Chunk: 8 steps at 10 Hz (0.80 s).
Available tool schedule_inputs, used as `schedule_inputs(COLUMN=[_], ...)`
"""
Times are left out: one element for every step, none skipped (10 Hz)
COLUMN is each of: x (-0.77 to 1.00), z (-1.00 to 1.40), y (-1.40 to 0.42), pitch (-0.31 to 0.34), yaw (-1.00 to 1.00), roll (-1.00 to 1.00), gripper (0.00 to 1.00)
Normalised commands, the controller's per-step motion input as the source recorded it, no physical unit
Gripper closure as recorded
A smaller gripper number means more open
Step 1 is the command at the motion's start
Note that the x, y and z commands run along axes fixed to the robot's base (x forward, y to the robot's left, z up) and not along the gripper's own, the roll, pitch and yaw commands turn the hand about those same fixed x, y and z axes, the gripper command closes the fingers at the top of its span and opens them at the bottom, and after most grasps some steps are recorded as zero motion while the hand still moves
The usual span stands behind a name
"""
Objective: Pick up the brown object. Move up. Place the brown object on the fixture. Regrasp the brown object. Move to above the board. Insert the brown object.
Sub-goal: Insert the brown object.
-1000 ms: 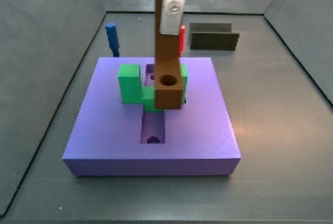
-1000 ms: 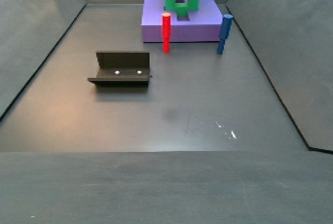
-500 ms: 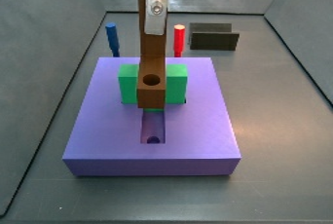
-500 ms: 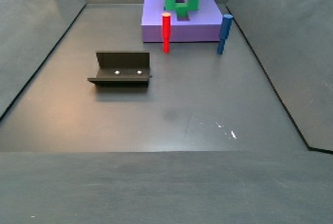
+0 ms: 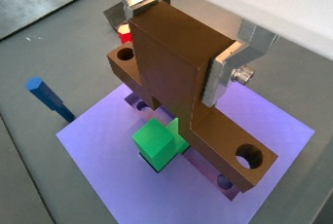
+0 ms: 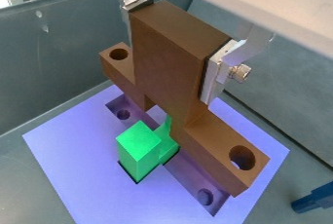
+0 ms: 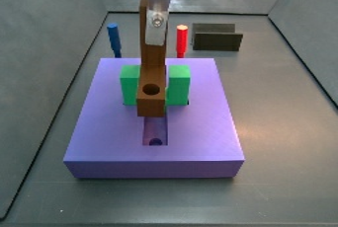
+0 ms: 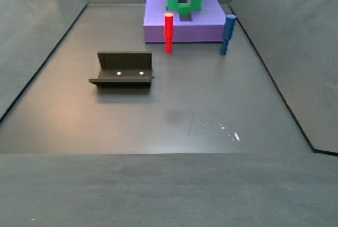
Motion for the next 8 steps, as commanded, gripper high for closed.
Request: schedule_inputs(x=[0.00, 0.00, 0.00, 0.00, 0.00, 0.00, 0.04, 0.04], z=[-0.31, -0.25, -0.21, -0.21, -0.21, -0.18, -0.18, -0.19], y=[0.00, 0.00, 0.00, 0.00, 0.00, 0.00, 0.00, 0.00], pitch=[-0.060, -0.044, -0.026, -0.014, -0.010, 0.000, 0.000, 0.000], yaw=[0.01, 0.01, 0.00, 0.00, 0.00, 0.00, 0.00, 0.00], roll=[-0.01, 0.00, 0.00, -0.01, -0.01, 0.00, -0.01, 0.00], gripper=[1.00, 1.00, 1.00, 1.00, 1.00, 1.00, 1.00, 1.00])
